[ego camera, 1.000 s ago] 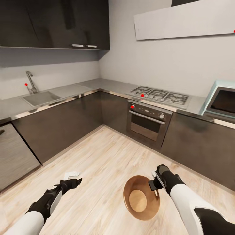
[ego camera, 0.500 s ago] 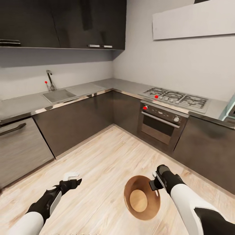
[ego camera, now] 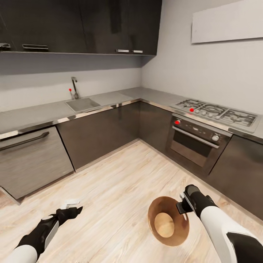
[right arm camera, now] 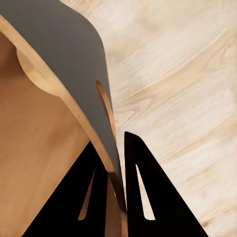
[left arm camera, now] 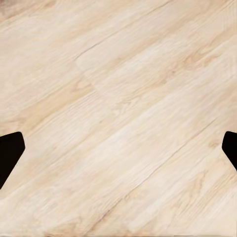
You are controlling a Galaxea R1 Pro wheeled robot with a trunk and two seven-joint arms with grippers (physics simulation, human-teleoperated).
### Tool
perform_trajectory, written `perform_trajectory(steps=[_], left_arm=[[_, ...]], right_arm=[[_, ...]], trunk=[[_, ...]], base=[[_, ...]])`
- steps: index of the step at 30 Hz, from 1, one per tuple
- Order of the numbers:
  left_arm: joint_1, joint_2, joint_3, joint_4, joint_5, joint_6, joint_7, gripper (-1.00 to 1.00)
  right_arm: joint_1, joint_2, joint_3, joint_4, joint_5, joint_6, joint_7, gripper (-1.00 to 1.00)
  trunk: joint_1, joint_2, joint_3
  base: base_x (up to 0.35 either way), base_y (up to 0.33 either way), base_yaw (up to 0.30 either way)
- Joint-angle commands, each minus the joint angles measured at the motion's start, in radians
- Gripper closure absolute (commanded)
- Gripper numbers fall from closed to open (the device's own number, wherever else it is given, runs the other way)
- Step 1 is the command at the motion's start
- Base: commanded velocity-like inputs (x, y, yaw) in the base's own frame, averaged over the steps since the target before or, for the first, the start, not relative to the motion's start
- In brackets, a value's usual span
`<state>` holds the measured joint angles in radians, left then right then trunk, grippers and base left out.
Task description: Put the three can of soda from the living room inside the tash can in the kitchen.
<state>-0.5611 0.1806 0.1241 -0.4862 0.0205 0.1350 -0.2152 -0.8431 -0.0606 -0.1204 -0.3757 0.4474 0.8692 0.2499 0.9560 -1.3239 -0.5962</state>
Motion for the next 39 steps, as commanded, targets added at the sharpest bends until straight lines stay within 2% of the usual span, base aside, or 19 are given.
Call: perform_trajectory(steps=[1,4,9,16,29,39], left_arm=[[0.001,0.001,0.0,0.0,0.0,-0.001,0.0,-1.0],[0.003,0.004,0.0,0.0,0.001,-0.003,0.0,-1.0],[0.004,0.005,0.0,0.0,0.002,-0.01,0.0,-1.0],[0.004,0.005,0.0,0.0,0.001,-0.043,0.002,-1.0],[0.004,0.005,0.0,0.0,0.001,-0.049,0.002,-1.0],[0.004,0.005,0.0,0.0,0.0,-0.049,0.002,-1.0]], right_arm=[[0.0,-0.003,0.0,0.0,0.0,0.0,0.003,1.0],[0.003,-0.021,0.001,-0.003,0.001,-0.001,0.003,1.0],[0.006,-0.03,0.002,-0.003,-0.001,-0.001,0.012,1.0],[0.007,-0.031,0.003,-0.003,-0.005,-0.001,0.018,1.0],[0.007,-0.025,0.006,-0.003,-0.002,-0.001,0.02,1.0],[0.007,-0.02,0.007,-0.003,-0.001,-0.001,0.019,1.0]], trunk=[[0.0,0.0,0.0],[0.0,0.0,-0.002],[0.0,0.0,-0.005],[0.0,0.0,-0.007],[0.0,0.0,-0.007],[0.0,0.0,-0.007]], base=[[0.0,0.0,0.23],[0.0,0.0,0.227],[0.0,0.0,0.206],[0.0,0.0,0.069],[0.0,0.0,0.012],[0.0,0.0,0.193]])
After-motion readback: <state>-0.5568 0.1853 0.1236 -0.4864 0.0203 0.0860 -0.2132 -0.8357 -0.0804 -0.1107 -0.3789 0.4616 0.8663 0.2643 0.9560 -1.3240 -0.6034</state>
